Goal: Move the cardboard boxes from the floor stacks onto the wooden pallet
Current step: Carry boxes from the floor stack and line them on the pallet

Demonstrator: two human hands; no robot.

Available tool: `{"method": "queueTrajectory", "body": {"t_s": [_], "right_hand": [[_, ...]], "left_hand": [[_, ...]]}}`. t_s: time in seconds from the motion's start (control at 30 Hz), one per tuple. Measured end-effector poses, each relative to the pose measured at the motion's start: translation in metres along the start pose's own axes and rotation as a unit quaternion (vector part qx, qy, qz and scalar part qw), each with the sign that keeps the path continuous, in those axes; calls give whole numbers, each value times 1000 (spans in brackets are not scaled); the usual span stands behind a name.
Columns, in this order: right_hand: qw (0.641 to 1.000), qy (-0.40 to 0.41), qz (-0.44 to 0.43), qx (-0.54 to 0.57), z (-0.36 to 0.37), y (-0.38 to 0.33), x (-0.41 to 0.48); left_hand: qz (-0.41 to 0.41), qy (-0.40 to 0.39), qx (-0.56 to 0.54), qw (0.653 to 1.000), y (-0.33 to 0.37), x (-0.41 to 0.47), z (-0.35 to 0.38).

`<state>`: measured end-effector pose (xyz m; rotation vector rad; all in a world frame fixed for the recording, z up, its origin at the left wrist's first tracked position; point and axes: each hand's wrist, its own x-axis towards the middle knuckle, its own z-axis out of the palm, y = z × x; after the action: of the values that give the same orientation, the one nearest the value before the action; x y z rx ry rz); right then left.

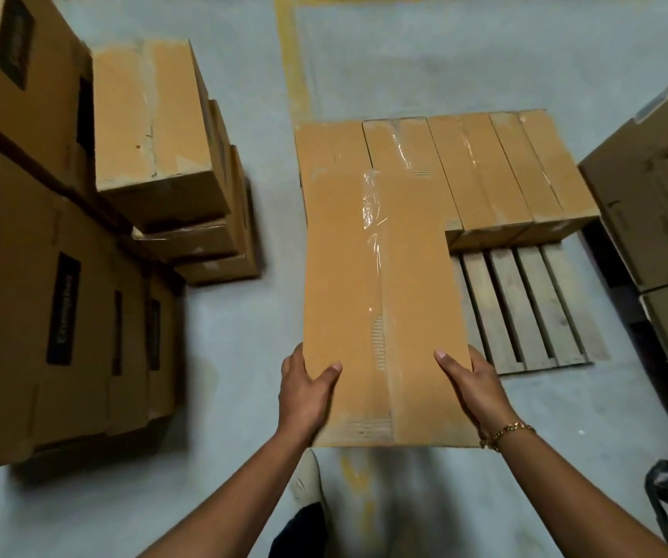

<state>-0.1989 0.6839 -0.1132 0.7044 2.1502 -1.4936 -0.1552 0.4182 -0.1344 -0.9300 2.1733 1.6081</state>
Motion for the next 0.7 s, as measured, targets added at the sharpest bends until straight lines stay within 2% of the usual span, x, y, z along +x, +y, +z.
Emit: {"method": "queueTrajectory", "body": {"t_s": [0.27, 0.53, 0.7], "right_hand": [[999, -22, 14, -25, -16, 114, 40], [999, -11, 2, -36, -16, 227, 136], [999, -13, -16, -42, 6, 287, 204]], "left_hand": [[-19, 25, 0, 999, -95, -1, 77], [-17, 42, 6, 999, -196, 64, 181], [-14, 58, 4, 998, -254, 116, 222]]}}
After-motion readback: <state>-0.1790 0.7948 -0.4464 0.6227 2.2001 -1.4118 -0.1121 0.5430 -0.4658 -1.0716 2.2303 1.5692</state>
